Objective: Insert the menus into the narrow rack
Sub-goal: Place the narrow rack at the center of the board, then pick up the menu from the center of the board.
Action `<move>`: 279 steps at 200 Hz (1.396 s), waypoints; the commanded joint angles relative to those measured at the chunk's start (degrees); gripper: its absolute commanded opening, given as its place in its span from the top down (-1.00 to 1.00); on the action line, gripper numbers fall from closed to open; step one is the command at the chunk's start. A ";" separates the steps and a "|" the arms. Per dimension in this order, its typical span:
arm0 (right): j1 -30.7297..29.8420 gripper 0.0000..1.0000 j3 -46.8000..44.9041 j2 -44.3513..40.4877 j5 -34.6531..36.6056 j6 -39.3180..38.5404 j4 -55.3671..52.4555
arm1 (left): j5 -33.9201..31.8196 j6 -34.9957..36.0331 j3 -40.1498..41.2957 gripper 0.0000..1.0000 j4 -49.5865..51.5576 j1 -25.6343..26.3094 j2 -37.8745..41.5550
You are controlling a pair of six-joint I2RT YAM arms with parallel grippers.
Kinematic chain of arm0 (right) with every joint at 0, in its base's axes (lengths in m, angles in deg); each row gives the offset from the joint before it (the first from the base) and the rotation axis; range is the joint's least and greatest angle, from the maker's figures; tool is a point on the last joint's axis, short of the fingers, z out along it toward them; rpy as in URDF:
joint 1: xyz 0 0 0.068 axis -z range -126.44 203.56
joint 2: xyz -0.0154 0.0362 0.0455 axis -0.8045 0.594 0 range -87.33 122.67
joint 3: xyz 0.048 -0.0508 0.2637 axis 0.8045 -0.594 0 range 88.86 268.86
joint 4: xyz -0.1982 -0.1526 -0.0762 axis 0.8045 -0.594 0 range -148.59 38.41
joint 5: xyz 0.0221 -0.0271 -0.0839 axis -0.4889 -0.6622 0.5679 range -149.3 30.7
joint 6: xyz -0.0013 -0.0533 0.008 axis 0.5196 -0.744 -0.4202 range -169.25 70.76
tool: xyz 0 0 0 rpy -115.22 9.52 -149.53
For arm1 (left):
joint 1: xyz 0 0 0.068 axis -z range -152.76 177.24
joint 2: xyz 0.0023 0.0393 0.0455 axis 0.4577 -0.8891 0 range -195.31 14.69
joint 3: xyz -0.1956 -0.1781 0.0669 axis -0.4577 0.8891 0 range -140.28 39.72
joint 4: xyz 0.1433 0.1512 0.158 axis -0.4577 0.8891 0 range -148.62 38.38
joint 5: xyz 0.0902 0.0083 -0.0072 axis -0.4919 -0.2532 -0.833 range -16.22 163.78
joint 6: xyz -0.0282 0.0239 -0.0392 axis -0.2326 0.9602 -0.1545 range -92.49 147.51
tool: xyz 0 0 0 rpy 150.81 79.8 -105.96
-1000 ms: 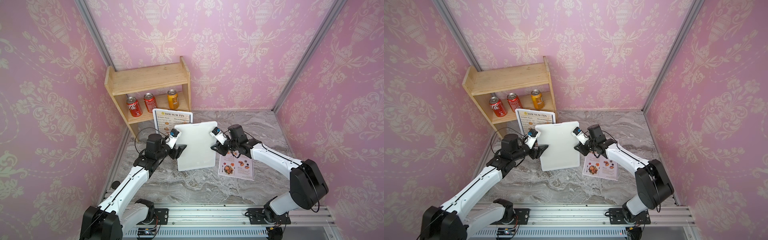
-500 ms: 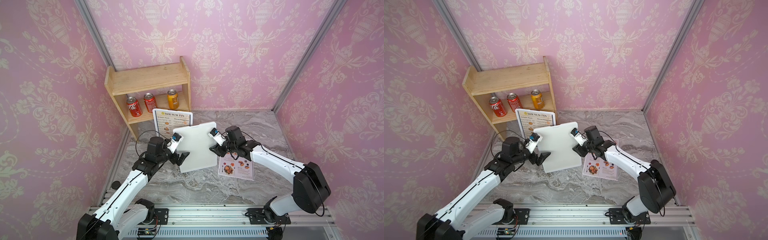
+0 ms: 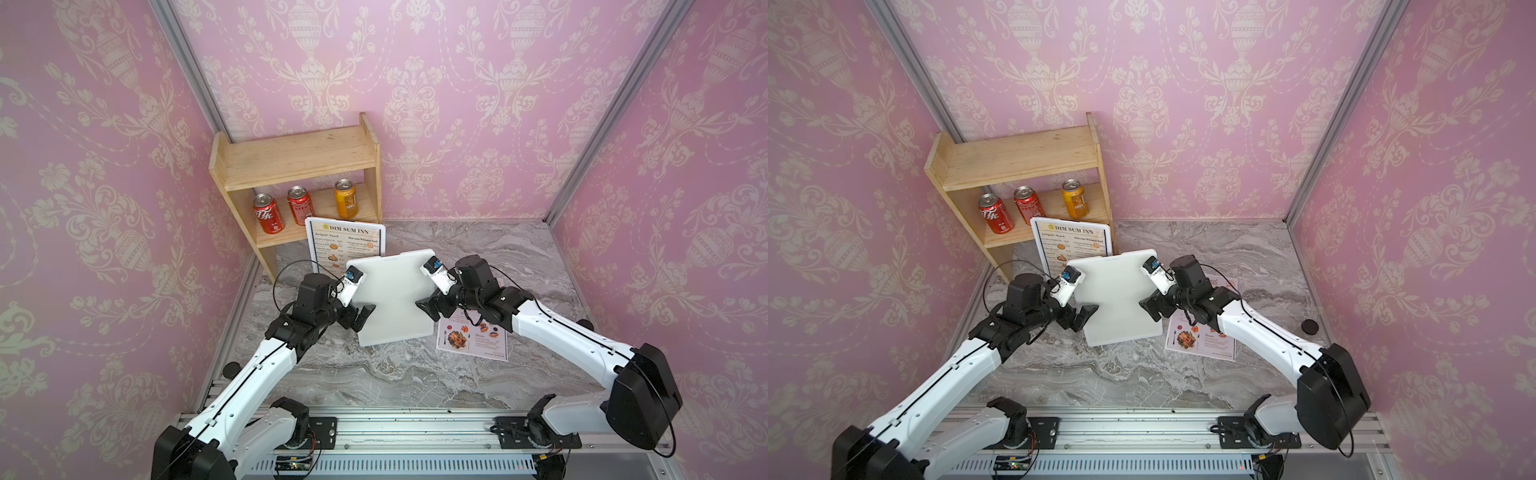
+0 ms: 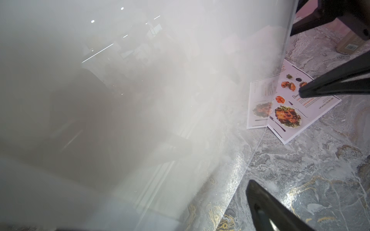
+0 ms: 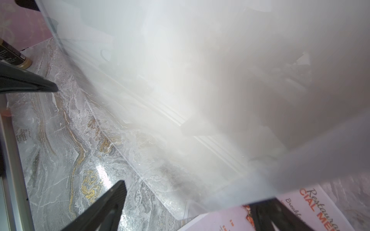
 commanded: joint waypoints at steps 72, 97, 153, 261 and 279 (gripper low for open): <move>1.60 -1.00 -2.21 -10.83 31.85 19.87 -18.46 | -11.26 -3.45 -3.06 -0.98 4.01 0.38 15.12; 6.57 -1.00 2.07 -5.04 35.49 27.83 -27.68 | -13.69 -3.54 -4.52 -0.98 5.78 0.42 17.25; 20.70 -1.00 3.62 4.12 22.75 34.92 -32.15 | -7.38 -8.79 -4.33 -0.98 4.81 0.35 21.69; 28.43 -1.00 6.28 20.76 11.63 33.36 -27.23 | -1.29 -8.94 -3.46 -0.98 7.43 1.73 19.73; 29.35 -1.00 5.02 20.68 10.74 33.60 -26.23 | -1.70 -8.58 -3.58 -0.98 7.13 2.43 18.99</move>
